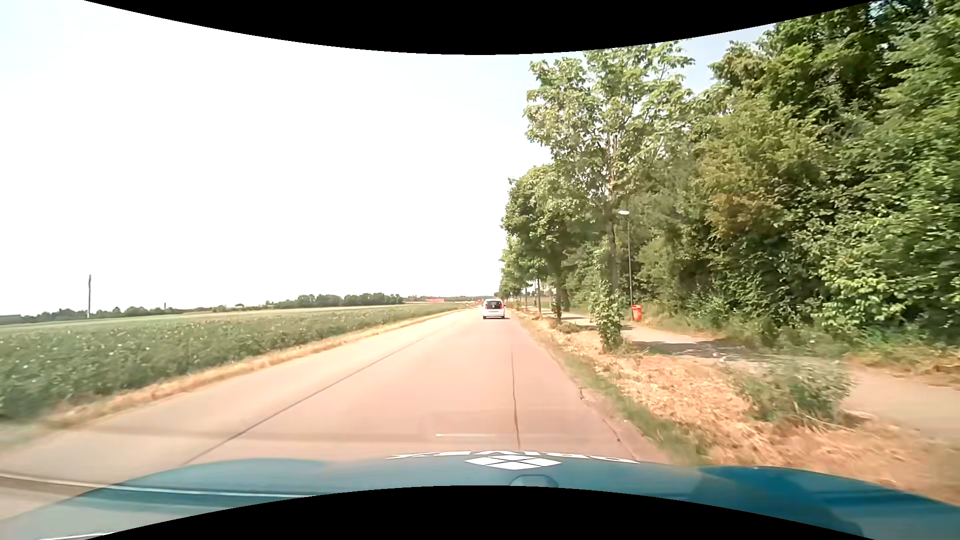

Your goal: Follow the waypoints while adhering to traffic rules and regulations

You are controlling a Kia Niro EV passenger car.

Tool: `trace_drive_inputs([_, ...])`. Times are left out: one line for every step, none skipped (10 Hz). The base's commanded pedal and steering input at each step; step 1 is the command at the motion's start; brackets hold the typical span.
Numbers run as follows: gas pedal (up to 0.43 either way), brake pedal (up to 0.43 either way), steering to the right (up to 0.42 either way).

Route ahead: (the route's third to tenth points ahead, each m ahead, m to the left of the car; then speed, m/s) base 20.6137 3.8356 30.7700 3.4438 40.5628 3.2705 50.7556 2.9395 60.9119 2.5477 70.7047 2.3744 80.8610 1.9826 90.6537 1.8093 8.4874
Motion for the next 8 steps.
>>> trace_drive_inputs([0.087,0.0,0.001])
trace_drive_inputs([0.098,0.0,0.001])
trace_drive_inputs([0.098,0.0,0.001])
trace_drive_inputs([0.098,0.0,0.001])
trace_drive_inputs([0.118,0.0,0.0])
trace_drive_inputs([0.138,0.0,0.0])
trace_drive_inputs([0.138,0.0,0.001])
trace_drive_inputs([0.138,0.0,0.001])
